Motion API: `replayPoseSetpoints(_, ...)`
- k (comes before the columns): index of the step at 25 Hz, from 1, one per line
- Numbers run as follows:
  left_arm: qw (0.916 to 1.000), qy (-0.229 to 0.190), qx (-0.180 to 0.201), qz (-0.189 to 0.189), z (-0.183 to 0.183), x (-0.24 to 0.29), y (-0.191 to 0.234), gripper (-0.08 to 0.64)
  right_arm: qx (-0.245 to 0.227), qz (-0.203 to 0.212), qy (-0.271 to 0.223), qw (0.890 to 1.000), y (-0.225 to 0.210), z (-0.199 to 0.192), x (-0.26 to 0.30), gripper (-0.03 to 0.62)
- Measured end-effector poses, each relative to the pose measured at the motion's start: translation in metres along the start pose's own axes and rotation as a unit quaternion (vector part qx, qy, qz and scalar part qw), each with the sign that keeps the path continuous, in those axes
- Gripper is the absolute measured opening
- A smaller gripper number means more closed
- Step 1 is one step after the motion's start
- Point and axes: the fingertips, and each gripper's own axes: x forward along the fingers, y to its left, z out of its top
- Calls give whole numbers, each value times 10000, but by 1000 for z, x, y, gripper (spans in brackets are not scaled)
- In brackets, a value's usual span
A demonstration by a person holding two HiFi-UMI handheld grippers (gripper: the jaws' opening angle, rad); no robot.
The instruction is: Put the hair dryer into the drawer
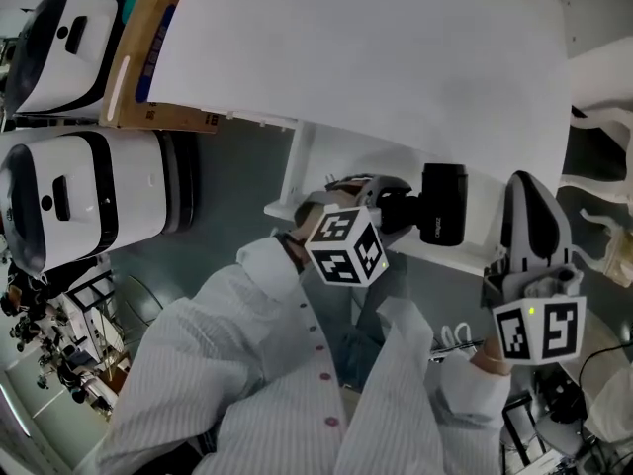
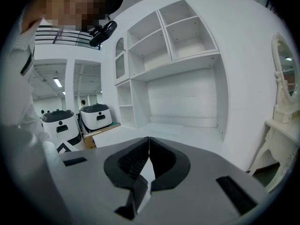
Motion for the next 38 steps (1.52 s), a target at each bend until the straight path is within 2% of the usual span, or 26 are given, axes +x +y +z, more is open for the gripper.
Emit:
replayPoseSetpoints(3,9996,231,32,-145,-17,17,-6,227,78,38,78,9999,1,-10,3,11)
replayPoseSetpoints(6,9982,487,239,-273,-29,33,-12,227,149,79,138,9998,3,-21,0,11)
replayPoseSetpoints(12,9902,1091,643,-590,-63,59,-8,227,326,89,271,9991,3,-38,2,11)
replayPoseSetpoints(20,9810,1578,743,-845,-88,95,-13,227,461,151,399,9980,-4,-55,1,11)
replayPoseSetpoints(27,9741,1887,976,-777,-106,112,-11,227,571,168,416,9974,-5,-61,4,11)
replayPoseSetpoints(38,9679,2218,952,-708,-132,121,-14,227,638,265,465,9965,1,-67,7,11)
